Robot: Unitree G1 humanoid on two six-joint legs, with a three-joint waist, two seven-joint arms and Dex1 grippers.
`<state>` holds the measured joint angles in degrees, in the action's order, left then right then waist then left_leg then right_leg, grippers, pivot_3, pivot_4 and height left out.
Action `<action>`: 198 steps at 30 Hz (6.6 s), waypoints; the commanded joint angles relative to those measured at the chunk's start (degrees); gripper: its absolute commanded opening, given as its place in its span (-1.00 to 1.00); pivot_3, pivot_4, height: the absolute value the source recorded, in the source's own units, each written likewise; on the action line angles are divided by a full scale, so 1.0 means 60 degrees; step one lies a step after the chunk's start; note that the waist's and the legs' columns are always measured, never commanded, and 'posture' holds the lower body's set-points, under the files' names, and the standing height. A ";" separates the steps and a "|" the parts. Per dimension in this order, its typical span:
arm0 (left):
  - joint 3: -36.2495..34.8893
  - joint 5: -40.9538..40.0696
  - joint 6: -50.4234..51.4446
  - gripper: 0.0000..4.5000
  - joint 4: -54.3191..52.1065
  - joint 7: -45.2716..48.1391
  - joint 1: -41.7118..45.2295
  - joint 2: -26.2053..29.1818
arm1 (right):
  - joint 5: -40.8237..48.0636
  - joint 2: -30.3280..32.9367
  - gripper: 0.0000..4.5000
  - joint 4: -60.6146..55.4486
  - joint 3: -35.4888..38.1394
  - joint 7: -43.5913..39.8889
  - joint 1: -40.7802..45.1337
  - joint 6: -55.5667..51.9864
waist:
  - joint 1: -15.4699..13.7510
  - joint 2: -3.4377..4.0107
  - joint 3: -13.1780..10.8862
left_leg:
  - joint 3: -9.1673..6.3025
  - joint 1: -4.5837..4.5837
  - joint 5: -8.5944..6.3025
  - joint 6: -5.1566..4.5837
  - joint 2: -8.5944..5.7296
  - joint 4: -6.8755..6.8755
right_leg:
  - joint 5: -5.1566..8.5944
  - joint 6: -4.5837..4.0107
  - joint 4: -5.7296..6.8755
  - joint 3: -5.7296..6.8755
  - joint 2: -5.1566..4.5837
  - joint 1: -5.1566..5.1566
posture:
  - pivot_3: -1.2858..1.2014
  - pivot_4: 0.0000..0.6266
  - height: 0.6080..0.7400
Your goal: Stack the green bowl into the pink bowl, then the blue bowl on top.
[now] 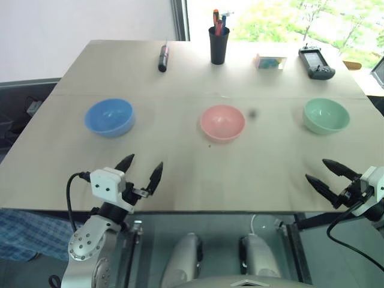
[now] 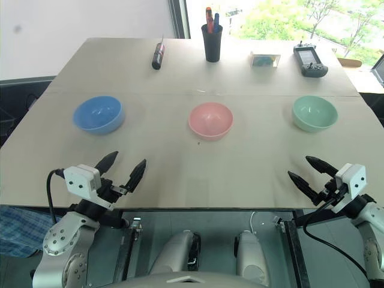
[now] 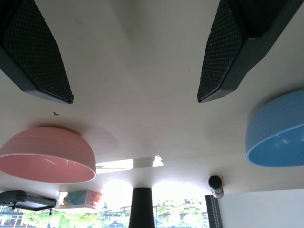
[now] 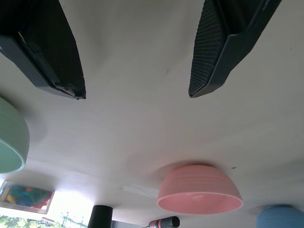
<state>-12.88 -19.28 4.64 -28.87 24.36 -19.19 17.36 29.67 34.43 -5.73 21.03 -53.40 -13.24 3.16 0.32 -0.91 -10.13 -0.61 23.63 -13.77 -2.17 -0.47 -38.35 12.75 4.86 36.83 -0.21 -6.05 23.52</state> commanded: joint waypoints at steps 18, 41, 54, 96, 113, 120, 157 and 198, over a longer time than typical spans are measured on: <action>0.0103 -0.0401 0.0014 0.97 -0.0492 0.0240 0.0167 0.0091 | -0.0098 0.0063 0.63 0.0114 0.0109 -0.0153 0.0540 0.0203 | -0.0027 0.0000 0.0004 | 0.0001 -0.0002 0.0000 0.0000 0.0000 0.0000 | 0.0000 -0.0001 -0.0001 0.0000 0.0004 -0.0002 | 0.03 -0.52 0.95; 0.0187 -0.2317 -0.0720 0.97 -0.0541 0.2520 0.0248 0.0334 | -0.2631 0.1470 0.63 -0.0281 -0.1582 -0.0115 0.2312 0.0285 | 0.0008 -0.0003 0.0009 | 0.0013 -0.0005 0.0000 0.0000 -0.0001 -0.0010 | -0.0004 -0.0006 -0.0001 -0.0004 0.0006 -0.0004 | 0.03 -0.52 0.95; 0.0330 -0.2203 -0.0927 0.97 -0.0391 0.2619 0.0355 0.0355 | -0.3557 0.1034 0.63 -0.1523 -0.4780 -0.0381 0.6677 -0.2193 | 0.0024 -0.0006 0.0009 | -0.0006 0.0005 0.0000 0.0000 -0.0002 -0.0009 | -0.0007 -0.0012 -0.0003 0.0008 0.0010 -0.0001 | 0.03 -0.52 0.95; 0.0599 -0.1680 -0.1396 1.00 -0.0718 0.2122 0.0041 0.0285 | -0.6719 -0.0955 -0.97 0.1656 -0.8026 -0.1668 1.0045 -0.1712 | 0.0072 0.0001 0.0004 | -0.0026 0.0016 0.0001 0.0004 -0.0024 0.0002 | -0.0021 -0.0012 -0.0012 0.0030 0.0014 0.0013 | 0.03 -0.52 0.95; 0.0750 -0.1655 -0.1403 1.00 -0.0592 0.2170 0.0174 0.0327 | -0.6296 -0.0321 -0.52 -0.1481 -0.8098 -0.2547 0.8728 -0.4101 | 0.0069 -0.0002 0.0005 | -0.0032 0.0014 0.0001 0.0003 -0.0019 0.0003 | -0.0014 -0.0024 -0.0012 0.0034 0.0012 0.0011 | 0.03 -0.52 0.95; 0.0807 -0.1669 -0.1322 1.00 -0.0639 0.2193 0.0207 0.0424 | -0.5428 0.0193 0.84 -0.2135 -0.7757 -0.3261 0.8581 -0.4880 | 0.0052 -0.0003 0.0004 | -0.0033 0.0017 0.0001 0.0004 -0.0020 0.0003 | -0.0013 -0.0025 -0.0014 0.0035 0.0011 0.0011 | 0.03 -0.52 0.95; 0.2103 -0.1977 -0.0457 1.00 -0.0563 0.2721 0.2196 0.0765 | -0.6990 0.1741 0.72 0.9604 -0.5709 0.0266 1.1675 -0.2943 | 0.0065 0.0010 -0.0010 | 0.0023 0.0034 0.0001 0.0002 -0.0038 0.0010 | -0.0034 0.0011 -0.0040 0.0031 0.0005 0.0010 | 0.03 -0.52 0.95; 0.1726 -0.2042 -0.1287 1.00 0.0501 0.3723 0.2048 0.0813 | -0.4414 0.1868 -0.99 -0.4428 -0.5763 -0.1649 0.8365 -0.3729 | -0.0105 0.0043 -0.0029 | -0.0053 0.0026 0.0001 0.0004 -0.0023 0.0000 | -0.0014 -0.0022 -0.0025 0.0056 0.0009 0.0002 | 0.03 -0.52 0.95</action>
<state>-2.18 -31.07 -1.89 -25.39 46.10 -6.92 22.26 4.04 46.00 -30.58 -13.14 -64.22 35.50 -19.02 -0.30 -0.66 -10.31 -0.92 23.79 -13.76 -2.15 -0.61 -38.35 12.66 4.73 36.67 0.12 -5.99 23.53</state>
